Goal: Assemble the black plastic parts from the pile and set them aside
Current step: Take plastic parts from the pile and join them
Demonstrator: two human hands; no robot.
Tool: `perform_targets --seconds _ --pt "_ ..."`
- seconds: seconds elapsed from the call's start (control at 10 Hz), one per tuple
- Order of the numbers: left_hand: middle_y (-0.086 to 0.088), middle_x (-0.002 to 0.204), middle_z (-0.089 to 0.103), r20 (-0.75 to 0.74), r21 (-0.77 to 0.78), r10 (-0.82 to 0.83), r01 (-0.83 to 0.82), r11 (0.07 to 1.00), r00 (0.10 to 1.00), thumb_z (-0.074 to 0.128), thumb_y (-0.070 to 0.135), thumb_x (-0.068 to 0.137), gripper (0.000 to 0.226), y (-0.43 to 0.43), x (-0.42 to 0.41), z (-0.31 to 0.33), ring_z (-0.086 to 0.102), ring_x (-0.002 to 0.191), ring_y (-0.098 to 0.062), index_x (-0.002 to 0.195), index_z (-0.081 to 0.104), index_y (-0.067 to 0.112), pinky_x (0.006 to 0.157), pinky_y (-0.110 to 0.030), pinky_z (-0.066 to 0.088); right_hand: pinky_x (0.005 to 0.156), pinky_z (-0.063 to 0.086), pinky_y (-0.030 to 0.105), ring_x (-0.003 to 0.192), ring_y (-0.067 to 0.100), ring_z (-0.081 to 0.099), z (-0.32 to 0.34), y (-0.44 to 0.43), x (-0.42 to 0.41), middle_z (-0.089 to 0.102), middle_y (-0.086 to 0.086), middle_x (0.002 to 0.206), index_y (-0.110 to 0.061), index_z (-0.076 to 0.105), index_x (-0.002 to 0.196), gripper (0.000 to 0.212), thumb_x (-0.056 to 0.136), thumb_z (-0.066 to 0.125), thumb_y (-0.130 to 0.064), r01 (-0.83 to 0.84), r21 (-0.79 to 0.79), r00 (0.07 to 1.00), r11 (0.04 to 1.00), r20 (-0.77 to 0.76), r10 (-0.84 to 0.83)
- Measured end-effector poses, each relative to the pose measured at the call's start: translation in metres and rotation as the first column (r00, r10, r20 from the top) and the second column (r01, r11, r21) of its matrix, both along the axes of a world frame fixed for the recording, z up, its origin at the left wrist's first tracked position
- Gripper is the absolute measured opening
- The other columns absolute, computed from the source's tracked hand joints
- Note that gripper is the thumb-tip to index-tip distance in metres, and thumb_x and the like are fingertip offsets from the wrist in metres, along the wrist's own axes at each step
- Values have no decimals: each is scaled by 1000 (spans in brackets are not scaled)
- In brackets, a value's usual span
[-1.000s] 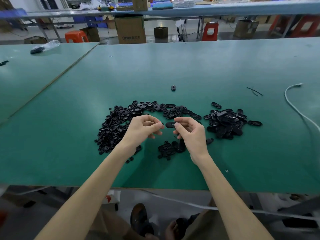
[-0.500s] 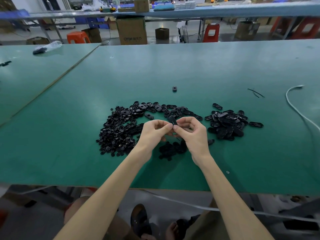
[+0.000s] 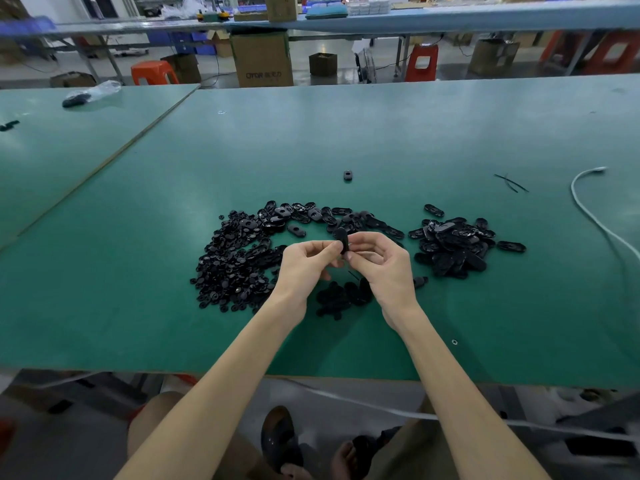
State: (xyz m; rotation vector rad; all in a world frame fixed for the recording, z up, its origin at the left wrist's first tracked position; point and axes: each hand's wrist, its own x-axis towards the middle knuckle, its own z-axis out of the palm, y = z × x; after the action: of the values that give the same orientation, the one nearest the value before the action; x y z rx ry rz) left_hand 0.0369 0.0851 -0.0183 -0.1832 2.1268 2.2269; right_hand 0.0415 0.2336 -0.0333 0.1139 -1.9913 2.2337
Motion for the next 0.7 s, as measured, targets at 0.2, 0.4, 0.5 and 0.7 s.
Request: perform_targets --seconds 0.2,0.4,0.5,0.7 --pt "-3 71 69 29 27 29 -30 999 999 79 27 91 16 -5 -1 -3 60 61 -9 95 79 12 56 -19 47 84 58 23 87 13 73 1 0 1 79 1 94 -18 77 101 28 88 77 7 -19 -3 1000 1000 -3 19" --pt "-2 64 63 43 83 25 -29 996 999 80 27 90 19 -5 -2 -6 52 52 -9 97 78 10 52 -18 42 84 57 23 86 11 72 2 0 2 79 0 93 -16 77 100 27 88 77 8 -28 -1 1000 1000 -13 28" --pt "-1 62 62 51 73 27 -31 997 998 79 30 90 20 -5 -2 -7 47 52 -11 97 78 11 54 -18 42 84 58 23 86 11 72 2 0 2 79 0 94 -16 77 100 27 88 76 7 -33 -7 999 999 -11 33" --pt "-1 62 63 41 82 11 -14 997 999 79 31 90 19 -7 -3 -10 48 54 -12 94 79 13 57 -21 42 84 57 23 86 11 73 0 1 2 79 -1 93 -18 77 100 27 87 77 6 -41 0 999 999 -18 41"
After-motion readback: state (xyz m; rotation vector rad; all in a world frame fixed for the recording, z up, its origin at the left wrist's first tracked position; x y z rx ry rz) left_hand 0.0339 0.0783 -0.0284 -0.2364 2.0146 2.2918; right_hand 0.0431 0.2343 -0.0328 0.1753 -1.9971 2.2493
